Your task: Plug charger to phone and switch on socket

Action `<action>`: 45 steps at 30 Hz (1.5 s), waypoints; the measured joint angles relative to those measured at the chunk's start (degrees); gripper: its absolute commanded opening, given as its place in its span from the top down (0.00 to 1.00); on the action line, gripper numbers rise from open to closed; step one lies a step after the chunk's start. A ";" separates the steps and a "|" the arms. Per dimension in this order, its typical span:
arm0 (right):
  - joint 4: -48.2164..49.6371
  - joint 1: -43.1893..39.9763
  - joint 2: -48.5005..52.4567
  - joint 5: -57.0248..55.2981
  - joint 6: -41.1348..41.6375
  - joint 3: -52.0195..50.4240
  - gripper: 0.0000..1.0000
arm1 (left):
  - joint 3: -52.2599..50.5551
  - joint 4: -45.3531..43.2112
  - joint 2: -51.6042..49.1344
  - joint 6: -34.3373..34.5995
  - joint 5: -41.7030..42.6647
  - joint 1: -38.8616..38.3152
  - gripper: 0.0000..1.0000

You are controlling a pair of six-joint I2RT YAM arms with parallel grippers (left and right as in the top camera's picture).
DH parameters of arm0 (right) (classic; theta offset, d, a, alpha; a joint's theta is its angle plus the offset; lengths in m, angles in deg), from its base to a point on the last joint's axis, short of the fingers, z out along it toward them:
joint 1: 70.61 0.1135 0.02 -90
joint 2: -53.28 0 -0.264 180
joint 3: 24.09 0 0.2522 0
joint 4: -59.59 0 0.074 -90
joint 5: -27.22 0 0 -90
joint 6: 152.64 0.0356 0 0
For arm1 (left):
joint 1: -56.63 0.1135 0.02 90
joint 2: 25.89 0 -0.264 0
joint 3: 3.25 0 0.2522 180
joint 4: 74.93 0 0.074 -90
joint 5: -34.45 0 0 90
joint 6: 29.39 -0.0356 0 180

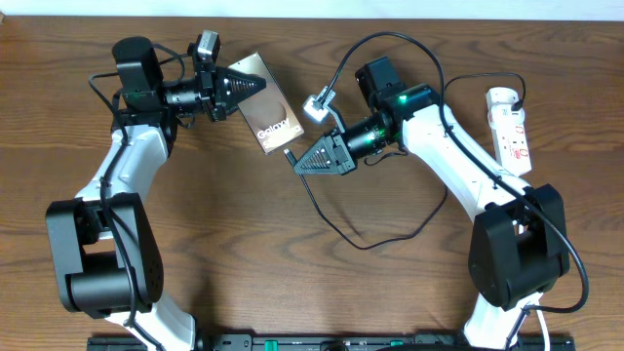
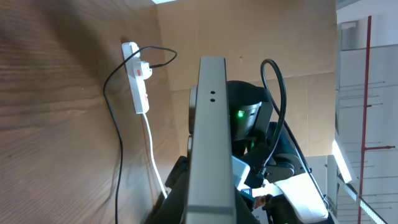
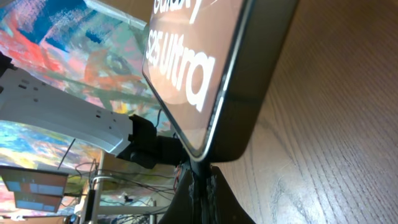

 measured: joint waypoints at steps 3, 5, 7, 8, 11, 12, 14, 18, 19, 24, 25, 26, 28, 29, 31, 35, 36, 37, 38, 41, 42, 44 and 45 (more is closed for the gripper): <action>-0.11 0.00 -0.09 0.00 0.00 0.00 0.99 | 0.00 0.00 0.00 0.00 0.02 0.00 0.93; -0.17 0.00 -0.26 0.00 0.20 0.00 0.99 | 0.00 0.00 0.00 0.00 0.00 0.00 0.93; -0.17 0.00 -0.57 -0.02 0.37 0.00 0.99 | 0.00 0.00 0.00 0.00 0.00 0.00 0.93; -0.20 0.00 -0.70 0.00 0.50 0.00 0.99 | 0.00 0.00 0.00 0.00 0.00 0.00 0.93; -0.26 0.00 -1.29 0.02 0.92 0.00 0.99 | 0.00 0.00 0.00 0.00 0.00 0.00 0.93; -0.26 0.00 -1.40 0.02 1.09 0.00 0.99 | 0.00 0.00 0.00 0.00 0.02 0.00 0.93; -0.26 0.00 -1.44 0.02 1.29 0.00 0.99 | 0.00 0.00 0.00 0.00 0.02 0.00 0.93; -0.24 0.00 -1.44 0.02 1.57 0.00 0.99 | 0.00 0.00 0.00 0.00 0.00 0.00 0.93; -0.20 0.00 -1.44 0.00 1.62 0.00 0.99 | 0.00 0.00 0.00 0.00 0.02 0.00 0.93; 1.14 0.00 -1.44 0.00 2.51 0.00 0.99 | 0.00 0.00 0.00 0.00 0.02 0.00 0.93; 1.49 0.00 -1.44 0.00 2.71 0.00 0.99 | 0.00 0.00 0.00 0.00 0.00 0.00 0.93; 1.68 0.00 -1.44 0.02 2.95 0.00 0.99 | 0.00 0.00 0.00 0.00 -0.02 0.00 0.93; 1.79 0.00 -1.46 0.02 3.30 0.00 0.99 | 0.00 -0.02 0.00 0.00 -0.02 0.00 0.93; 1.84 0.00 -1.46 0.02 3.54 0.00 0.99 | 0.00 0.00 0.00 0.00 0.00 0.00 0.93; 1.86 0.00 -1.46 0.02 3.78 0.00 0.99 | 0.00 0.00 0.00 0.00 -0.02 0.00 0.93; 1.95 -0.17 -1.44 0.02 4.20 0.00 0.99 | 0.00 -0.02 0.00 0.00 -0.02 0.00 0.92; 1.99 -0.24 -1.46 0.02 4.24 0.00 0.99 | 0.00 -0.02 0.00 0.00 -0.04 0.00 0.93; 2.01 -0.35 -1.46 0.02 4.35 0.00 0.99 | 0.00 -0.02 0.00 0.00 -0.07 0.00 0.93; 2.19 -0.42 -1.46 0.02 4.46 0.00 0.99 | 0.00 -0.02 0.00 0.00 -0.17 0.00 0.93; 3.04 -0.72 -1.46 0.04 5.09 0.00 0.99 | 0.00 -0.04 0.00 0.00 -0.66 0.11 0.93; 3.39 -0.74 -1.46 0.00 5.38 0.00 0.99 | 0.00 -0.04 0.00 0.00 -0.85 0.15 0.93; 4.22 -0.76 -1.46 0.00 6.10 0.00 0.99 | 0.00 -0.04 0.00 0.02 -1.25 0.22 0.93; 4.39 -0.76 -1.44 -0.02 6.21 0.00 0.99 | 0.00 -0.04 0.00 0.02 -1.33 0.26 0.93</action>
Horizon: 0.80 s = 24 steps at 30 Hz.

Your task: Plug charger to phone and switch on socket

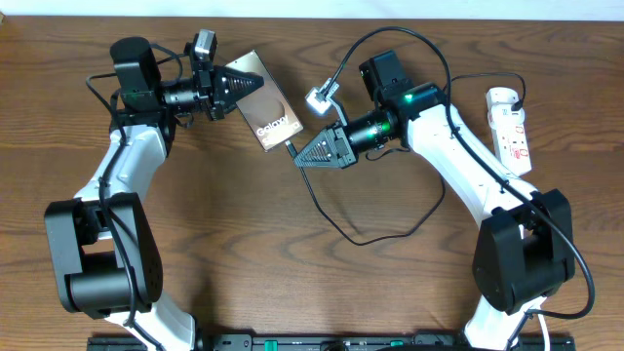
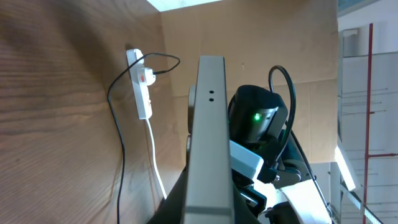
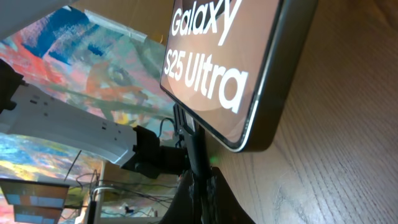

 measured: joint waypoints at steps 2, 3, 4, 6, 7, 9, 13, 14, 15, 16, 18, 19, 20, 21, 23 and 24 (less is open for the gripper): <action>0.66 0.02 0.00 0.00 0.72 0.00 0.99 | 0.00 0.00 0.00 0.02 -0.22 0.09 0.93; 0.90 0.02 -0.02 0.00 0.98 0.00 0.99 | 0.00 0.00 0.00 0.02 -0.26 0.15 0.92; 1.16 0.02 -0.02 0.00 1.20 0.00 0.99 | 0.00 0.00 0.00 0.02 -0.35 0.20 0.93; 1.49 0.04 -0.02 -0.07 1.62 0.00 0.99 | 0.00 -0.02 0.00 0.02 -0.42 0.26 0.93; 1.60 0.07 -0.02 -0.33 1.95 0.00 0.99 | 0.00 0.00 0.00 0.02 -0.44 0.26 0.93; 1.68 0.15 -0.02 -0.83 2.38 0.00 0.99 | 0.00 -0.02 0.00 0.00 -0.50 0.26 0.93; 1.90 0.59 0.00 -1.68 2.84 0.00 0.99 | 0.00 0.00 0.00 0.00 -0.46 0.26 0.93; 1.97 0.74 -0.02 -1.88 2.86 0.00 0.99 | 0.00 0.00 0.00 0.00 -0.39 0.26 0.93; 2.10 0.83 -0.02 -2.10 2.93 0.00 0.99 | 0.00 0.00 0.00 0.00 -0.35 0.26 0.93; 2.12 0.92 -0.02 -2.21 3.02 0.00 0.99 | 0.00 0.00 0.00 0.00 -0.33 0.24 0.93; 2.14 0.98 -0.02 -2.36 3.04 0.00 0.99 | 0.00 0.00 0.00 0.00 -0.20 0.24 0.93; 2.12 0.98 -0.02 -2.38 3.04 0.00 0.99 | 0.00 0.00 0.00 0.00 -0.20 0.22 0.93; 2.14 0.98 -0.02 -2.40 3.04 0.00 0.99 | 0.00 0.00 0.00 0.00 -0.20 0.22 0.93; 2.12 0.98 -0.02 -2.40 3.06 0.00 0.99 | 0.00 0.00 0.00 0.00 -0.20 0.22 0.93; 2.12 0.98 -0.02 -2.43 3.06 0.00 0.99 | 0.00 0.00 0.00 0.00 -0.20 0.22 0.93; 2.12 0.98 -0.02 -2.43 3.04 0.00 0.99 | 0.00 0.00 0.00 0.00 -0.20 0.22 0.93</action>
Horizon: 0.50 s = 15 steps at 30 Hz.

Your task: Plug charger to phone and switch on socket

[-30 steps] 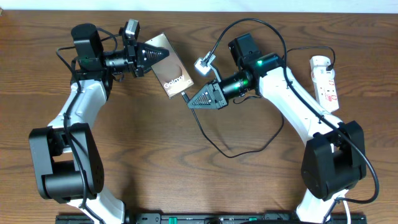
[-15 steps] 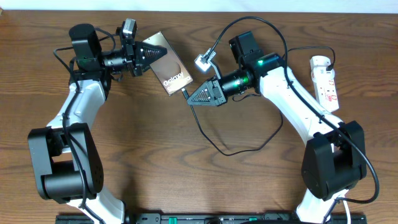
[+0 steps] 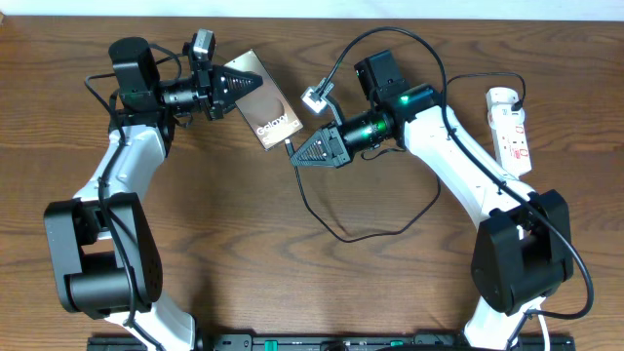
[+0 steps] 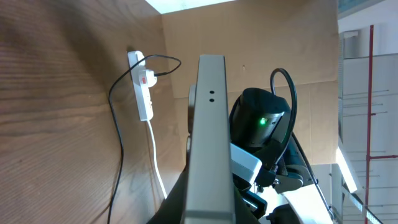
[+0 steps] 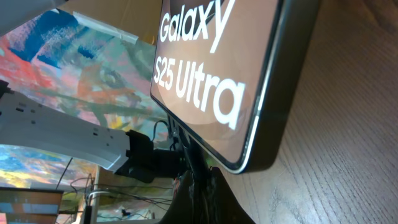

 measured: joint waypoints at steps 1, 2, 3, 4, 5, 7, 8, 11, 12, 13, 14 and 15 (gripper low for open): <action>0.00 0.00 0.00 -0.02 0.00 0.00 0.99 | 0.00 0.00 0.00 0.00 0.00 0.00 0.93; 0.00 0.00 0.00 -0.02 0.02 0.00 0.99 | 0.00 0.00 0.00 0.00 0.00 0.00 0.93; 0.00 0.00 0.00 -0.02 0.02 0.00 0.99 | 0.00 0.00 0.00 0.00 0.00 0.00 0.93; 0.00 0.00 0.00 -0.04 0.02 0.00 0.99 | 0.00 0.00 0.00 0.00 0.00 0.00 0.93; 0.00 0.00 0.00 -0.07 0.02 0.00 0.99 | 0.00 0.00 0.00 0.00 0.00 0.00 0.93; -0.04 0.00 0.00 -0.15 0.02 0.00 0.99 | 0.00 0.00 0.00 0.00 0.00 0.00 0.93; -0.11 0.00 0.00 -0.15 0.02 0.00 0.99 | 0.00 0.00 0.00 0.00 0.00 0.00 0.93; -0.31 0.00 0.00 -0.15 0.02 0.00 0.99 | 0.00 0.02 0.00 -0.02 0.02 -0.04 0.93; -0.33 0.00 0.00 -0.15 0.02 0.00 0.99 | 0.00 0.00 0.00 -0.02 0.02 -0.07 0.93; -0.35 0.00 0.00 -0.15 0.02 0.00 0.99 | 0.00 0.02 0.00 -0.02 0.02 -0.07 0.93; -0.35 0.04 0.00 -0.15 0.02 0.00 0.99 | 0.00 0.00 0.00 -0.02 0.02 -0.07 0.93; -0.35 0.04 0.00 -0.15 0.02 0.00 0.99 | 0.00 0.00 0.00 -0.02 0.02 -0.07 0.93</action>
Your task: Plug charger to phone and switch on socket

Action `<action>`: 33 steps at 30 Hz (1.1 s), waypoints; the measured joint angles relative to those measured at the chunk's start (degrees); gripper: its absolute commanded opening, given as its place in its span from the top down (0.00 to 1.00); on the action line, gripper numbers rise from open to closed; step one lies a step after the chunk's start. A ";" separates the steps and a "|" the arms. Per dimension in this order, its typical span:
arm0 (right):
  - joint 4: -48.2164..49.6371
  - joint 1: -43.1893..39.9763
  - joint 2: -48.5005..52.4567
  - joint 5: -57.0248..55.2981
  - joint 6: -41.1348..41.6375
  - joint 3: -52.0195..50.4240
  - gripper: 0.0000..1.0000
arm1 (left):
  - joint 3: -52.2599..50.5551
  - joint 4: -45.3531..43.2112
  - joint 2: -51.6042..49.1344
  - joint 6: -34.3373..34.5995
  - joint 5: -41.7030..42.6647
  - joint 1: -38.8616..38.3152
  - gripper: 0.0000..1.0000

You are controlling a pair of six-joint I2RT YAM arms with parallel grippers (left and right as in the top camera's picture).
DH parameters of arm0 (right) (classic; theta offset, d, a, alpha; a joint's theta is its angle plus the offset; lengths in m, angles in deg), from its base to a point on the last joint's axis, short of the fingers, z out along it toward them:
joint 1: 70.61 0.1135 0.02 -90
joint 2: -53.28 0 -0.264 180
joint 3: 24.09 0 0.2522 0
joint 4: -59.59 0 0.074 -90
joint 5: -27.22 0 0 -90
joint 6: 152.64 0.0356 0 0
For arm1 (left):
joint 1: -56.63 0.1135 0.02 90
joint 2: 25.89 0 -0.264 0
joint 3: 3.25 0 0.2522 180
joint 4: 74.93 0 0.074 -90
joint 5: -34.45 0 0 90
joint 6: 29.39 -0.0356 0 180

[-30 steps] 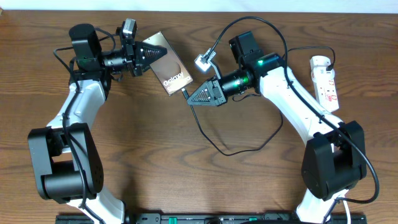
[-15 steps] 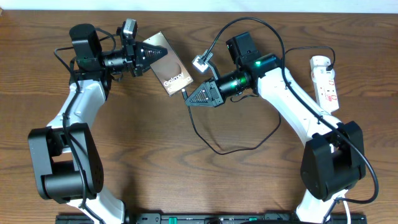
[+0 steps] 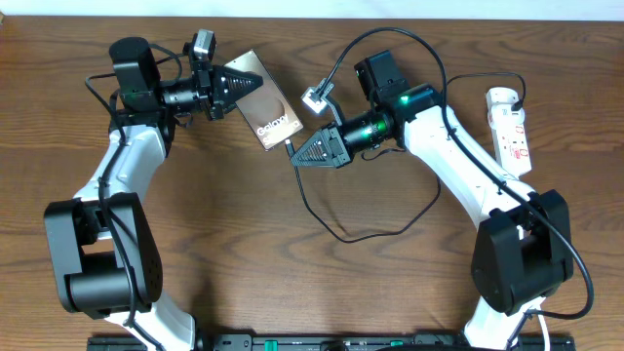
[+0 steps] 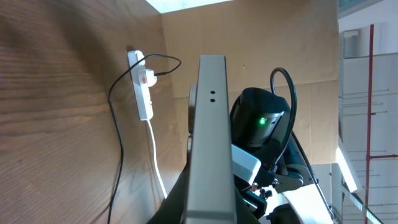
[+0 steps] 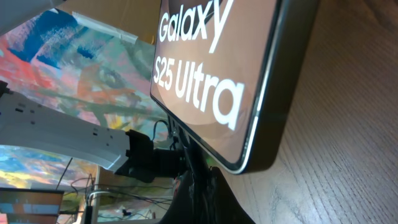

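The phone [image 3: 265,115], its screen reading "Galaxy S25 Ultra" [image 5: 211,81], lies slanted at the back of the table. My left gripper [image 3: 255,85] is shut on its far end; the phone's edge [image 4: 210,143] fills the left wrist view. My right gripper [image 3: 293,163] is shut on the charger plug [image 5: 193,163] at the phone's lower end. Whether the plug sits in the port is hidden. The black cable [image 3: 331,226] loops over the table. The white socket strip [image 3: 511,130] lies at the far right, also seen as a strip [image 4: 140,87] in the left wrist view.
The wooden table [image 3: 244,263] carries the cable loop between the arms. A white cable from the socket strip runs along the right arm's base [image 3: 517,253]. The left arm's base [image 3: 97,263] stands at the front left.
At first my right gripper held the plug just below the phone's lower end, the left gripper shut on the far end. Then the right gripper stood slightly higher and rightward. Afterwards it sat against the phone's lower corner, where it stays.
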 measured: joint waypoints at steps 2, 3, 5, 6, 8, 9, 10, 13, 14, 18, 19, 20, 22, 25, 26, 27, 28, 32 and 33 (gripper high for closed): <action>0.00 0.13 0.00 0.00 0.00 0.00 0.99 | 0.00 0.00 0.00 0.02 0.00 0.00 0.93; 0.00 0.20 0.00 -0.02 0.00 0.00 0.99 | 0.00 0.00 0.00 0.00 0.02 0.00 0.93; 0.00 0.35 0.00 -0.04 0.00 0.00 0.99 | 0.00 0.02 0.00 0.00 0.20 0.00 0.93; 0.00 0.46 0.00 -0.04 0.00 0.00 0.99 | 0.00 0.02 0.00 0.00 0.24 0.00 0.93; 0.00 0.55 0.00 -0.07 0.00 0.00 0.99 | 0.00 0.02 0.00 0.00 0.42 0.00 0.93; 0.00 0.55 0.00 -0.04 0.00 0.00 0.99 | 0.00 0.02 0.00 0.00 0.42 0.00 0.93; 0.00 0.55 0.00 -0.07 0.00 0.00 0.99 | 0.00 0.02 0.00 0.00 0.42 0.00 0.93; 0.00 0.55 0.00 -0.04 0.00 0.00 0.99 | 0.00 0.02 0.00 0.00 0.42 0.00 0.93; 0.00 0.55 0.00 -0.04 0.00 0.00 0.99 | 0.00 0.02 0.00 0.00 0.42 0.00 0.93; -0.11 0.55 0.00 -0.04 0.00 0.00 0.99 | 0.00 0.02 0.00 0.00 0.44 0.00 0.92; -0.11 0.55 0.00 -0.04 0.00 0.00 0.99 | 0.00 0.02 0.00 0.00 0.42 0.00 0.93; -0.13 0.55 0.00 -0.07 0.00 0.00 0.99 | 0.00 0.02 0.00 0.00 0.42 0.00 0.93; -0.15 0.55 0.00 -0.07 0.00 0.00 0.99 | 0.00 0.02 0.00 0.00 0.44 0.00 0.93; -0.39 0.55 0.00 -0.07 0.00 0.00 0.99 | 0.00 0.02 0.00 0.00 0.44 -0.02 0.93; -0.46 0.55 0.00 -0.07 0.00 0.02 0.99 | 0.00 0.02 0.00 0.00 0.44 -0.02 0.93; -0.52 0.55 0.00 -0.04 0.04 0.00 0.99 | 0.00 0.02 0.00 -0.02 0.44 -0.04 0.93; -0.52 0.55 0.00 -0.07 0.28 0.00 0.99 | 0.00 0.02 0.00 -0.02 0.44 -0.07 0.93; -0.46 0.55 -0.02 -0.35 1.42 0.00 0.99 | 0.00 0.02 0.00 -0.04 0.42 -0.07 0.93; -0.37 0.55 -0.02 -0.44 1.77 0.02 0.99 | 0.00 0.02 0.00 -0.15 0.42 -0.07 0.93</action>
